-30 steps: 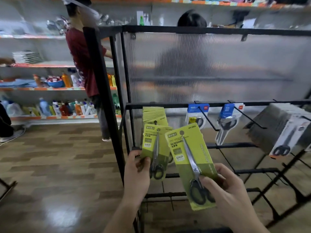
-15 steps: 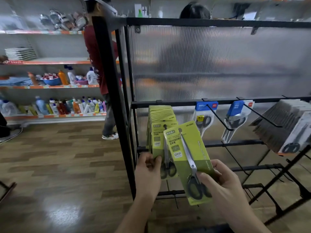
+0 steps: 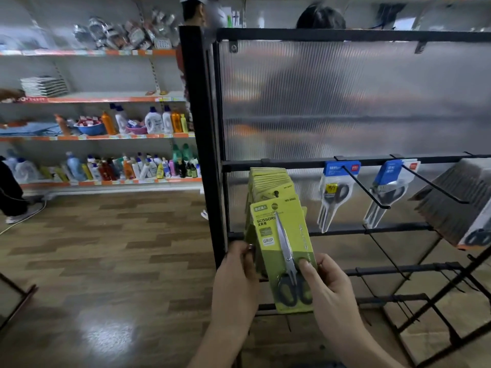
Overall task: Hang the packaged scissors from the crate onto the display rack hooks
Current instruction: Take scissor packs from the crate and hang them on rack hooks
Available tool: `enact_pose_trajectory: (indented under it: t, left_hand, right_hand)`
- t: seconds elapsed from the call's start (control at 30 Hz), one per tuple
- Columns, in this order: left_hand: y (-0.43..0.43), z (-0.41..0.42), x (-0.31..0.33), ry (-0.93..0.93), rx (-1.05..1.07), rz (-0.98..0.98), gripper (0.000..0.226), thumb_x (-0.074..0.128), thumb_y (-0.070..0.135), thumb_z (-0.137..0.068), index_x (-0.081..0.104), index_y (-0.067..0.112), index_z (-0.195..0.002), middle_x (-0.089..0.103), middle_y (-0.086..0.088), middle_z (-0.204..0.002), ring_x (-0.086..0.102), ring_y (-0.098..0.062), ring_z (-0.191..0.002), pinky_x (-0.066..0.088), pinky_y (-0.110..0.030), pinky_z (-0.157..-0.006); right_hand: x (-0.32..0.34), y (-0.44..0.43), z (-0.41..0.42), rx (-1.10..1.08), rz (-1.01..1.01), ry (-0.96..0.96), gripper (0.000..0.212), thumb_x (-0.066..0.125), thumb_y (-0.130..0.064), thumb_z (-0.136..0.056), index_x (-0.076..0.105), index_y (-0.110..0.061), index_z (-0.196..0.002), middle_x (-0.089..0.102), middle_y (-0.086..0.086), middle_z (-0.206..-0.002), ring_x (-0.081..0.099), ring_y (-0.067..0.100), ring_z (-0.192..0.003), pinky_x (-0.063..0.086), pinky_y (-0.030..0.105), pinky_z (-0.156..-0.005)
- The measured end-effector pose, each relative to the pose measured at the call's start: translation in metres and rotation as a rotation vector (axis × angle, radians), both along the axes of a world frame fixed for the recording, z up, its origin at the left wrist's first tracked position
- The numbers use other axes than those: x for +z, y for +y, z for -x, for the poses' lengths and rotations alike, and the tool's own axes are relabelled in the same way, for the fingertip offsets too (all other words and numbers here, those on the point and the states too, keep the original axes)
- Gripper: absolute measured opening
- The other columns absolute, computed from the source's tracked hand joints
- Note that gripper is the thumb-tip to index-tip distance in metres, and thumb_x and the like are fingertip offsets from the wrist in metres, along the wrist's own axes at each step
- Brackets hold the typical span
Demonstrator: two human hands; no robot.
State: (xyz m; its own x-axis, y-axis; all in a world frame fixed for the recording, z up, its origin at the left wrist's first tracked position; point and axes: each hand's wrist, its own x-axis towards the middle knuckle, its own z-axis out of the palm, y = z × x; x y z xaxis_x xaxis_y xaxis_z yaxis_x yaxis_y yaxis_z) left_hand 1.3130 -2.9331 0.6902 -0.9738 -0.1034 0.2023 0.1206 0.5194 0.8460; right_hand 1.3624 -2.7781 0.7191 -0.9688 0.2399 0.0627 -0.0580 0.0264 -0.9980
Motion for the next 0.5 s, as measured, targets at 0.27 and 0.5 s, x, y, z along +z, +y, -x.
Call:
enact_pose_trajectory:
  t: [0.27,0.5]
  left_hand:
    - [-0.007,-0.003,0.011,-0.102,-0.058,0.176,0.047,0.044,0.022,-0.106,0.034,0.037,-0.15,0.061,0.007,-0.133,0.061,-0.017,-0.118,0.051,-0.034,-0.094]
    - [-0.017,-0.003,0.006,-0.257,-0.167,0.08,0.047,0.055,0.033,-0.102,0.042,0.033,-0.148,0.064,0.016,-0.11,0.064,-0.009,-0.103,0.054,-0.035,-0.093]
  right_hand:
    - [-0.019,-0.01,-0.001,-0.138,-0.001,0.044,0.021,0.058,-0.02,-0.101,0.067,-0.017,-0.082,0.06,0.028,-0.076,0.05,0.029,-0.064,0.043,0.04,-0.06]
    - [-0.028,-0.007,-0.004,-0.157,-0.013,-0.032,0.019,0.059,-0.02,-0.1,0.07,-0.018,-0.084,0.067,0.016,-0.071,0.058,0.023,-0.063,0.047,0.04,-0.061]
